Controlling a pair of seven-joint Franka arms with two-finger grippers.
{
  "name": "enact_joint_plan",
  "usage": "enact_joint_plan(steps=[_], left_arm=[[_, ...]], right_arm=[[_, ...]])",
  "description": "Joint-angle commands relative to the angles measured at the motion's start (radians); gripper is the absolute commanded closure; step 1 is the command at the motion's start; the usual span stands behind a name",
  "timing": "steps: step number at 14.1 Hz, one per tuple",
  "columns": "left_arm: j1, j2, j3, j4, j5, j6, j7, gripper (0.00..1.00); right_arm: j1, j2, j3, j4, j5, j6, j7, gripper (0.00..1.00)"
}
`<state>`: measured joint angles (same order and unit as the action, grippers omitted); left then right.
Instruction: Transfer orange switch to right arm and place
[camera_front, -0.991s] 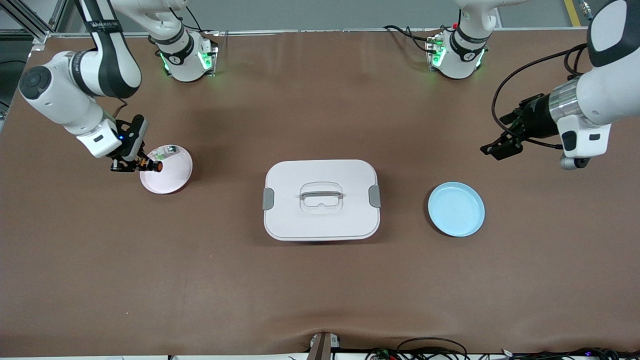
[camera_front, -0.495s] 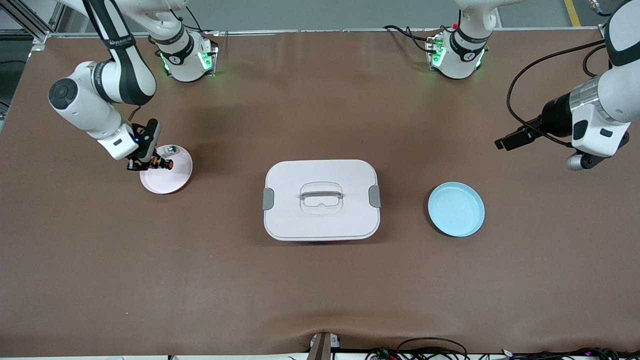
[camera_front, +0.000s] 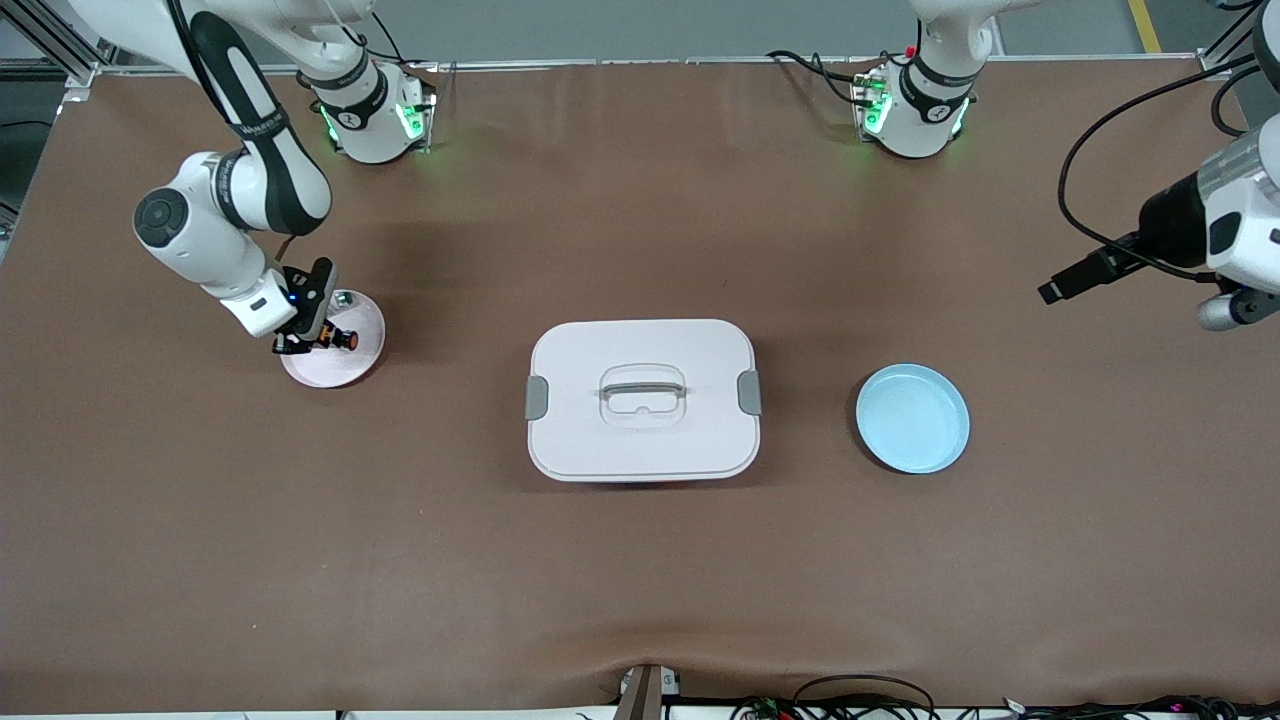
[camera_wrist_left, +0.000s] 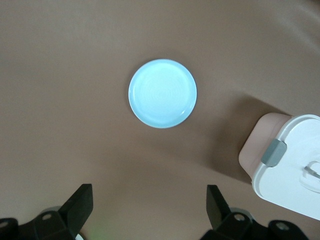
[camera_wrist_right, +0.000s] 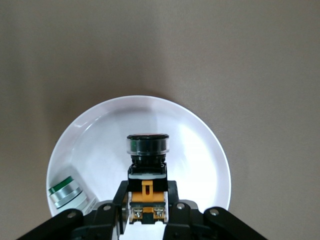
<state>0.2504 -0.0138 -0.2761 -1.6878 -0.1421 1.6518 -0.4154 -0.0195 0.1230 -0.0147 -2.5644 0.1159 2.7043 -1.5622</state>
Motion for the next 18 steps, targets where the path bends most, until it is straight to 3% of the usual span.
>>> enact_joint_plan(steps=[1, 10, 11, 12, 16, 18], left_arm=[[0.009, -0.044, -0.009, -0.018, 0.050, 0.046, 0.107, 0.00], [0.012, -0.097, -0.009, -0.075, 0.049, 0.051, 0.298, 0.00], [0.012, -0.104, -0.009, -0.088, 0.050, 0.052, 0.308, 0.00], [0.012, -0.116, -0.009, -0.104, 0.049, 0.062, 0.314, 0.00], [0.012, -0.124, -0.008, -0.113, 0.047, 0.071, 0.334, 0.00], [0.010, -0.115, -0.006, -0.109, 0.047, 0.071, 0.362, 0.00]], right_arm=[[-0.020, 0.020, 0.016, 0.001, 0.019, 0.025, -0.025, 1.00], [-0.025, 0.067, 0.015, 0.009, 0.019, 0.040, -0.016, 1.00], [-0.025, 0.072, 0.015, 0.015, 0.019, 0.038, -0.013, 0.41], [-0.028, 0.072, 0.016, 0.023, 0.019, 0.031, -0.012, 0.00], [-0.028, 0.069, 0.018, 0.053, 0.021, 0.014, -0.010, 0.00], [-0.033, 0.063, 0.016, 0.128, 0.033, -0.104, -0.010, 0.00]])
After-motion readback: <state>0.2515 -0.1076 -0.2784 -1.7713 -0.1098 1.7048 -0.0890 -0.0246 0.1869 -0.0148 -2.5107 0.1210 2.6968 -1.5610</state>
